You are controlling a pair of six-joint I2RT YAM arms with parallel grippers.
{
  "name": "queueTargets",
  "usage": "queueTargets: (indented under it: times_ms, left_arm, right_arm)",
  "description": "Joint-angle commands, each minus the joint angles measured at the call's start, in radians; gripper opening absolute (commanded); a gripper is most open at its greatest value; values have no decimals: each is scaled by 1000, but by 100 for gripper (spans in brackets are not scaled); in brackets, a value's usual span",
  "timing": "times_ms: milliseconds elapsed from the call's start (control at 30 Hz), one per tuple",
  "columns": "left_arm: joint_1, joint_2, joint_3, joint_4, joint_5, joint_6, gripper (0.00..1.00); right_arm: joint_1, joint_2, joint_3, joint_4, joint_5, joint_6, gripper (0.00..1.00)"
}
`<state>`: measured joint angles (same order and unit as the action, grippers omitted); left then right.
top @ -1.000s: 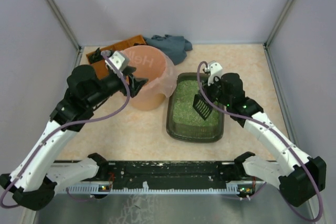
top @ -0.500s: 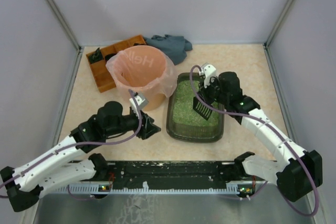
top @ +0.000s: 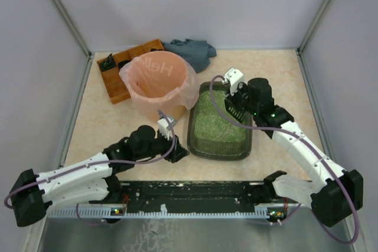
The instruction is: Clean the litter box
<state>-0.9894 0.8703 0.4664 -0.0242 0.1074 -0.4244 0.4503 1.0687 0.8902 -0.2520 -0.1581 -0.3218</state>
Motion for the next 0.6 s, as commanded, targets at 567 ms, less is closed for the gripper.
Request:
queueTargets:
  times_ms: [567]
  left_arm:
    - [-32,151,-8,165,-71,-18,57]
  right_arm:
    - [306,162,19,100,989,261,0]
